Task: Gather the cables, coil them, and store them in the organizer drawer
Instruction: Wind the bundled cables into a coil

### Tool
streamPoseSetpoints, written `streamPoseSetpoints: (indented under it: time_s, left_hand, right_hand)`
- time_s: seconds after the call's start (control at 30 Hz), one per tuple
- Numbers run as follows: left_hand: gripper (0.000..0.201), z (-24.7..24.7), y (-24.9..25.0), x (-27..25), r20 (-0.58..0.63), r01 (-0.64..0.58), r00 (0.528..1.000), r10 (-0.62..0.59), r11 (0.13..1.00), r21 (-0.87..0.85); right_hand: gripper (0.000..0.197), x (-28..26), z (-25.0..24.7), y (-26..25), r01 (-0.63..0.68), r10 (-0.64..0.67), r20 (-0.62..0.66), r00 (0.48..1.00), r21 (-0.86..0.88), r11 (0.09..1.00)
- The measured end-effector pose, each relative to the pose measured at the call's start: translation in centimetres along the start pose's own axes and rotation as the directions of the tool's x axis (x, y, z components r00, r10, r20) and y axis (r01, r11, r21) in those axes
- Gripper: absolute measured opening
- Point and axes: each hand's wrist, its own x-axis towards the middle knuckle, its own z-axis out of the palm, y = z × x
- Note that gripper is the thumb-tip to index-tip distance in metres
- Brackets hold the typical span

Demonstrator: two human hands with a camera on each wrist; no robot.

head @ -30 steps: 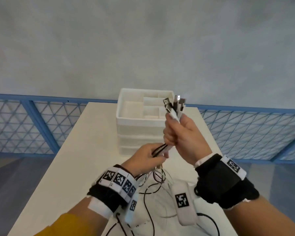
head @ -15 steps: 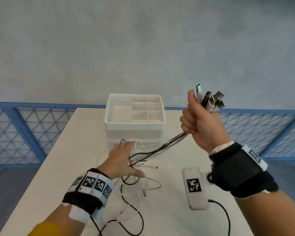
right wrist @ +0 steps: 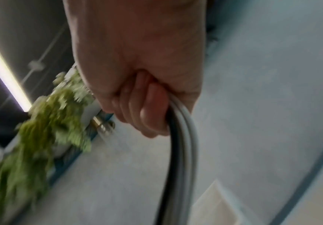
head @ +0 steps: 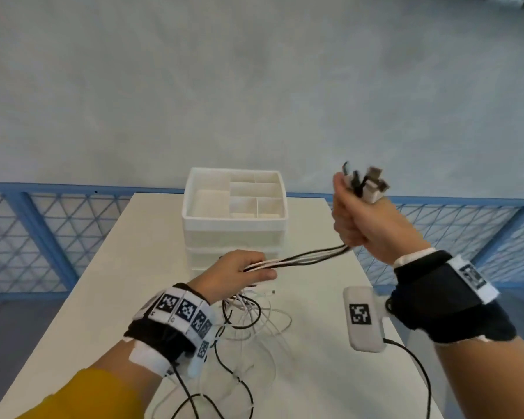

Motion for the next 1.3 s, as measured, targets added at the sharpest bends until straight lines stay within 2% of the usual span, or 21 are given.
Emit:
streamPoseSetpoints:
  time_s: [0.07,0.13,0.2,0.27,0.37,0.47,0.57,0.6,0.7,0.77,0.87,0.97,1.0,1.03,1.1,1.13,1.17,1.23,1.27,1.3]
  left_hand:
    - [0.022,-0.3,0.0,-0.2,0.020,-0.011,1.000,0.009,0.991,0.132]
    - [0.027,0.1,0.2,-0.1,0.042,-0.037,0.999,0.026,0.958,0.284]
    - [0.025,0.8,1.0,0.1,0.048,-0.074,0.997,0.060,0.911,0.406]
    - [0.017,0.7,1.9,0.5,0.017,-0.079,0.997,0.078,0.930,0.358]
    - [0.019,-0.2,3.5,0.6,-0.067,-0.050,0.995,0.070,0.962,0.270]
    - [0.018,-0.8,4.4,0.7,-0.067,-0.073,0.993,0.093,0.962,0.263]
    - [0.013,-1.7,3.7,0.4,-0.026,-0.067,0.997,0.068,0.996,0.058]
    - [0.011,-2.2,3.2,0.3,-0.014,-0.060,0.998,0.061,0.996,0.066]
    - [0.030,-3.1,0.8,-0.2,-0.108,-0.008,0.994,0.033,0.973,0.229]
    - [0.024,-3.2,-0.7,-0.6,-0.208,0.025,0.977,0.042,0.951,0.309]
    - [0.026,-3.1,-3.0,-1.0,-0.339,0.099,0.939,0.066,0.888,0.448]
    - [0.021,-2.4,-4.0,-1.4,-0.368,0.219,0.930,-0.004,0.809,0.546]
    - [0.028,-2.2,-4.0,-1.4,-0.338,0.248,0.940,-0.052,0.784,0.569]
    - [0.045,-2.0,-3.5,-1.4,-0.287,0.265,0.951,-0.112,0.773,0.576]
    - [0.100,-1.8,-1.5,-0.9,-0.172,0.251,0.967,-0.189,0.828,0.501]
    - [0.117,-1.6,-0.2,-0.5,-0.152,0.212,0.975,-0.161,0.877,0.431]
    - [0.122,-1.2,1.0,0.0,-0.156,0.150,0.983,-0.101,0.927,0.344]
    - [0.109,-0.1,2.7,1.2,-0.192,0.031,0.981,0.001,0.985,0.167]
    - [0.089,0.2,3.1,1.7,-0.194,-0.015,0.981,0.029,0.997,0.075]
    - [0.059,0.4,3.1,2.1,-0.197,-0.047,0.979,0.043,0.999,-0.014]
  right_hand:
    - [0.049,-0.1,0.6,1.0,-0.031,0.014,-0.051,0.999,-0.352,0.936]
    - [0.045,0.2,1.5,1.6,0.031,-0.080,-0.050,0.996,-0.628,0.778]
    - [0.036,0.7,2.9,2.4,0.134,-0.130,0.066,0.989,-0.755,0.641]
    - [0.031,0.7,4.4,3.4,0.186,-0.059,0.187,0.981,-0.794,0.579]
    - [0.032,0.3,5.5,4.8,0.184,0.097,0.324,0.941,-0.732,0.656]
    - [0.029,0.2,5.8,5.3,0.181,0.029,0.270,0.963,-0.718,0.672]
    - [0.026,0.7,5.1,4.6,0.179,-0.024,0.211,0.977,-0.758,0.627]
    - [0.027,0.8,4.5,4.3,0.163,-0.027,0.190,0.981,-0.756,0.634]
    - [0.023,1.0,1.6,3.6,0.065,-0.016,0.075,0.997,-0.717,0.694]
    - [0.018,0.9,-0.1,3.3,0.002,0.012,0.014,1.000,-0.716,0.698]
    - [0.024,1.2,-1.6,3.7,-0.057,-0.018,-0.103,0.994,-0.683,0.728]
    - [0.028,1.3,-1.6,4.6,-0.101,-0.010,-0.167,0.986,-0.644,0.758]
    - [0.028,1.3,-1.3,4.8,-0.111,0.014,-0.154,0.988,-0.643,0.758]
    - [0.028,1.2,-0.8,4.8,-0.119,0.038,-0.139,0.990,-0.645,0.755]
    - [0.028,1.2,0.2,4.6,-0.122,0.071,-0.105,0.992,-0.646,0.754]
    - [0.029,1.2,0.7,4.4,-0.111,0.075,-0.083,0.994,-0.645,0.756]
    - [0.032,1.2,1.2,4.1,-0.095,0.077,-0.057,0.995,-0.649,0.755]
    - [0.035,1.2,2.1,3.7,-0.071,0.092,-0.002,0.996,-0.649,0.758]
    - [0.035,1.1,2.2,3.5,-0.071,0.106,0.017,0.994,-0.632,0.772]
    - [0.035,1.0,2.2,3.3,-0.074,0.116,0.029,0.993,-0.610,0.789]
